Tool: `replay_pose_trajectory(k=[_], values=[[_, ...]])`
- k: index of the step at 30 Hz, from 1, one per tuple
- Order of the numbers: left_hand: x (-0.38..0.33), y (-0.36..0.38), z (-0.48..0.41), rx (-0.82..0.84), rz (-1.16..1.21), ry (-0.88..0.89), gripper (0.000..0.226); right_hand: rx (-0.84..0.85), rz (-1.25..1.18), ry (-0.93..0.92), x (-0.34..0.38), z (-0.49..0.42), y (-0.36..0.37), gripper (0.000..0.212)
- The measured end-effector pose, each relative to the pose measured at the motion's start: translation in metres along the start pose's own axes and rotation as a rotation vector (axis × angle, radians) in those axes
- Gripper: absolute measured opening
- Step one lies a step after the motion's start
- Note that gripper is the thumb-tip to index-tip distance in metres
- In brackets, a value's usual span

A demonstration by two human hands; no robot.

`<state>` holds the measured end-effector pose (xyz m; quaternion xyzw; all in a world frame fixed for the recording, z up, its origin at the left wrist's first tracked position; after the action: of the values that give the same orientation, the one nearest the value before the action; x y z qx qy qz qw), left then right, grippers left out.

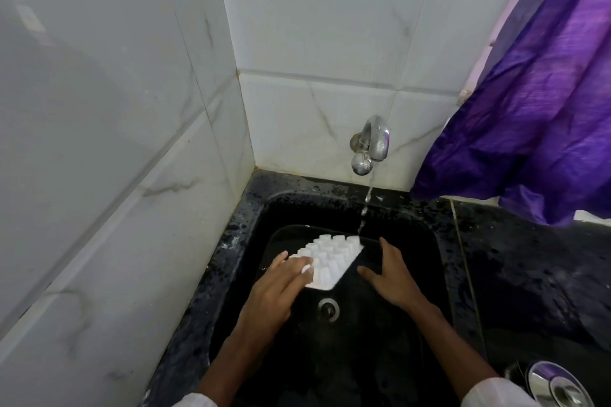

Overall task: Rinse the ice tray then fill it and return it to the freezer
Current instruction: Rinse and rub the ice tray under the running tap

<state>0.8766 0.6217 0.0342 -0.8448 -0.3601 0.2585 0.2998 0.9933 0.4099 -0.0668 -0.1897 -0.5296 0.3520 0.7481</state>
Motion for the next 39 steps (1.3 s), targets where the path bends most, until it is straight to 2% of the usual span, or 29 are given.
replay_pose_trajectory(k=[2,4,9,14,18,23,27,32,36,39], values=[[0.000,0.009,0.008,0.064,-0.049,0.088,0.044,-0.008,0.028,-0.006,-0.003,-0.001,-0.001,0.094],[0.011,0.021,0.018,0.133,-0.022,0.009,0.041,-0.009,0.040,-0.014,-0.004,-0.001,-0.001,0.095],[0.061,0.045,0.042,0.111,0.285,-0.708,0.029,-0.009,0.015,-0.034,-0.001,0.001,-0.008,0.092],[0.076,0.064,0.037,-0.029,0.391,-1.121,0.004,-0.054,-0.009,-0.068,0.005,0.001,-0.019,0.086],[0.078,0.086,0.031,-0.197,0.641,-1.403,0.014,-0.092,-0.010,-0.112,0.012,-0.004,-0.033,0.080],[0.074,0.104,0.010,-0.236,0.797,-1.464,0.008,-0.140,0.044,-0.175,0.027,-0.012,-0.047,0.059],[0.067,0.105,0.001,-0.233,0.904,-1.463,0.010,-0.252,0.166,-0.260,0.044,-0.018,-0.060,0.050],[0.063,0.098,0.000,-0.222,0.978,-1.446,0.015,-0.265,0.349,-0.291,0.058,-0.027,-0.058,0.057],[0.060,0.093,0.001,-0.224,1.021,-1.437,0.015,-0.283,0.402,-0.314,0.068,-0.026,-0.058,0.082],[0.056,0.089,-0.001,-0.244,1.070,-1.428,0.015,-0.295,0.427,-0.283,0.070,-0.025,-0.059,0.081]])
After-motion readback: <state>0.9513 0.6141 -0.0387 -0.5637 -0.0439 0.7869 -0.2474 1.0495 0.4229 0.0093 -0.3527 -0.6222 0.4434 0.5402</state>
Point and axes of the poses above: each hand's wrist, its own z-axis away from the middle knuckle, its own y-axis out of the palm, x = y × z, the point moved 9 cm from there along -z, towards the middle knuckle, and after that the axes turned 5 degrees about y, right-handed, at the moved point
